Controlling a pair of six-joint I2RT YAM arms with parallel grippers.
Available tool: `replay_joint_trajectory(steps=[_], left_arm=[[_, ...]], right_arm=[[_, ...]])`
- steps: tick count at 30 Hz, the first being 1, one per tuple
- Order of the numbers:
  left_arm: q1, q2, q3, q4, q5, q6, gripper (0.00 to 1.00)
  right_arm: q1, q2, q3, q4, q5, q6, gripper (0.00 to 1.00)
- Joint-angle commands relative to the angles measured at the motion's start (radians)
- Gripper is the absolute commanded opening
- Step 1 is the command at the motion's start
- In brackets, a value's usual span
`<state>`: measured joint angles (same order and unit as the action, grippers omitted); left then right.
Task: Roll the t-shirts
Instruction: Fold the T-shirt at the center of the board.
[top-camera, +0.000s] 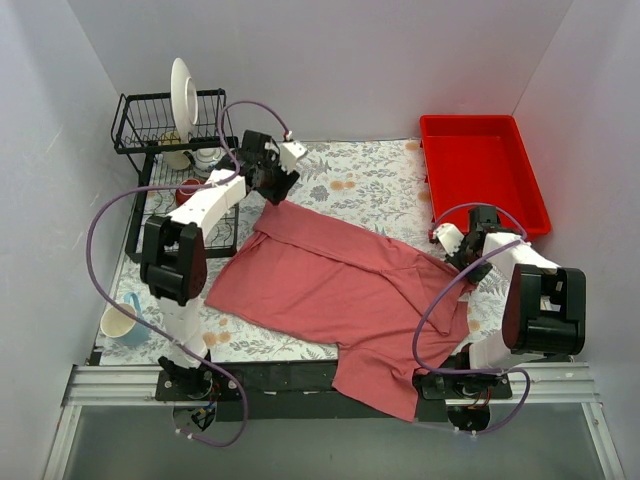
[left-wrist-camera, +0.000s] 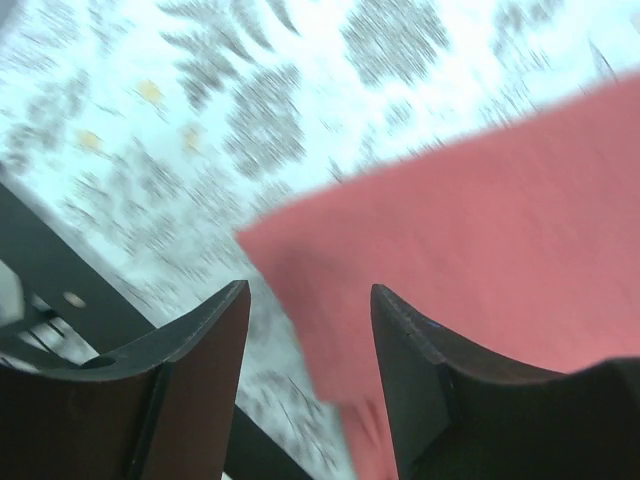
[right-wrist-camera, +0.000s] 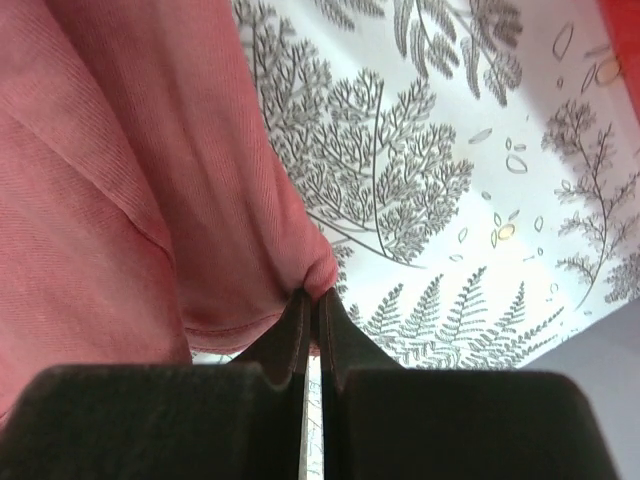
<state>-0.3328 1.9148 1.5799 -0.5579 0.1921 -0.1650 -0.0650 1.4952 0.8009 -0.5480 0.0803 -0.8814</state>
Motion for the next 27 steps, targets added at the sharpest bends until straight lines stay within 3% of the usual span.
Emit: replay_joint_trajectory(steps=[1,6,11,19,27], left_arm=[[-0.006,0.127,0.219,-0.008,-0.089,-0.056,0.52],[0.005,0.330,0.438,-0.086,-0.111,-0.037,0.51],[0.047,0.431,0.598,-0.167,-0.047,-0.062,0.56],[0.107,0.415,0.528,-0.229,0.058,-0.083,0.59],[0.126,0.470,0.583,-0.300,0.199,-0.096,0.59]], right_arm=[[-0.024,-0.012,-0.028,-0.004,0.055,-0.062,0.01],[-0.041,-0.013,-0.028,-0.006,0.050,-0.057,0.01],[-0.047,-0.009,-0.008,-0.030,0.038,-0.044,0.01],[-0.048,0.036,0.024,-0.056,0.027,-0.025,0.01],[-0.048,0.092,0.096,-0.086,0.019,-0.001,0.01]])
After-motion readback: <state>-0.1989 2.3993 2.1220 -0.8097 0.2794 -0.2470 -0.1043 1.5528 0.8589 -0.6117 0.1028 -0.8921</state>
